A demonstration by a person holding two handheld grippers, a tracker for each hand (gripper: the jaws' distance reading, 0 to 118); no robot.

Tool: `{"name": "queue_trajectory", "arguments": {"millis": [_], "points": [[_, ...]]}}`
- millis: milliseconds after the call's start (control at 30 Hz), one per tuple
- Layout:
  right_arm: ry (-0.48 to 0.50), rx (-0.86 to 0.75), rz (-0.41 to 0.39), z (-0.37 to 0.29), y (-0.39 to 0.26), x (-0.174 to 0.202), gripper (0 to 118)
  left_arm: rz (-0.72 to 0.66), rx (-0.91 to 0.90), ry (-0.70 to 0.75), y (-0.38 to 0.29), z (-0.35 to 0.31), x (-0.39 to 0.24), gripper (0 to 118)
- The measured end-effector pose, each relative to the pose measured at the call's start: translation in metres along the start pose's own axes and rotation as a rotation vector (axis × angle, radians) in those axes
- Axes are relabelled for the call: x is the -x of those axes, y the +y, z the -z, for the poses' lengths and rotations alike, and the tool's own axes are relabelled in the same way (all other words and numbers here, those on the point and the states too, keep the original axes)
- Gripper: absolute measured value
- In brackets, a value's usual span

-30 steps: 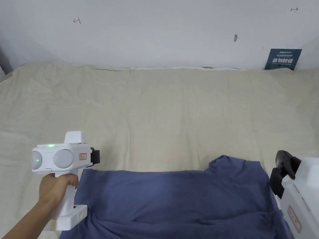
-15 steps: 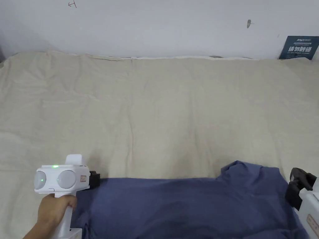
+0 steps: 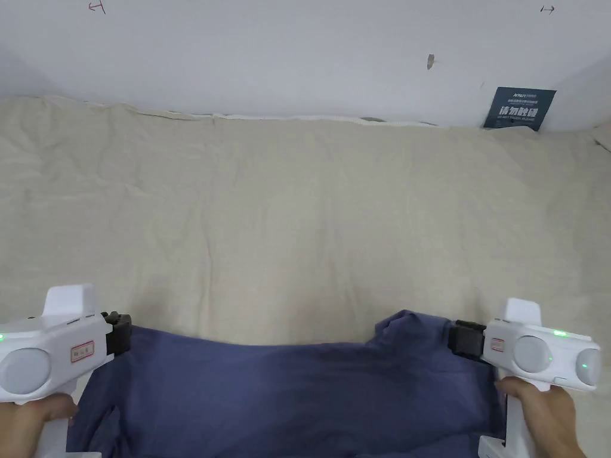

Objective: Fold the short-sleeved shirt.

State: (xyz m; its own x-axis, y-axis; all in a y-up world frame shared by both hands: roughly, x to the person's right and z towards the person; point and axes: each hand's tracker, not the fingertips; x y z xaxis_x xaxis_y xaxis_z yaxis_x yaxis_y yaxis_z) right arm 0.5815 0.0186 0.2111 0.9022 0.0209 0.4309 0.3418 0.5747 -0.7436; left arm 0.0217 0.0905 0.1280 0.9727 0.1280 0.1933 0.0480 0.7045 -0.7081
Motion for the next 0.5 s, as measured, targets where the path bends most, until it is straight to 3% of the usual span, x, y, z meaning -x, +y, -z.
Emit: {"name": "queue_trajectory", "arguments": {"millis": [33,133,200,233,267,333,400,500], "points": [[-0.017,0.027,-0.029,0.008,-0.001,0.004,102,0.002,-0.001,0.0,0.0,-0.005,-0.001,3],[0.024,0.07,-0.066,0.024,-0.011,0.011,61,0.016,-0.011,0.001,0.001,-0.013,-0.005,3],[-0.024,-0.015,-0.137,0.009,-0.014,0.021,45,0.017,-0.01,0.007,-0.001,-0.013,0.001,3],[-0.009,-0.004,-0.187,0.006,-0.012,0.025,16,0.016,-0.008,0.008,-0.003,-0.013,0.002,3],[0.017,0.023,-0.201,0.007,-0.015,0.024,4,0.015,-0.006,0.015,-0.004,-0.014,0.002,3],[-0.007,-0.037,-0.252,-0.009,-0.017,0.027,4,0.008,-0.012,0.031,-0.007,-0.016,0.005,3],[-0.034,-0.106,-0.25,-0.042,-0.024,0.028,4,-0.011,-0.027,0.035,-0.011,-0.023,0.007,3],[0.039,-0.183,-0.22,-0.088,-0.031,0.014,4,-0.032,-0.044,0.041,-0.02,-0.039,0.009,3]]}}
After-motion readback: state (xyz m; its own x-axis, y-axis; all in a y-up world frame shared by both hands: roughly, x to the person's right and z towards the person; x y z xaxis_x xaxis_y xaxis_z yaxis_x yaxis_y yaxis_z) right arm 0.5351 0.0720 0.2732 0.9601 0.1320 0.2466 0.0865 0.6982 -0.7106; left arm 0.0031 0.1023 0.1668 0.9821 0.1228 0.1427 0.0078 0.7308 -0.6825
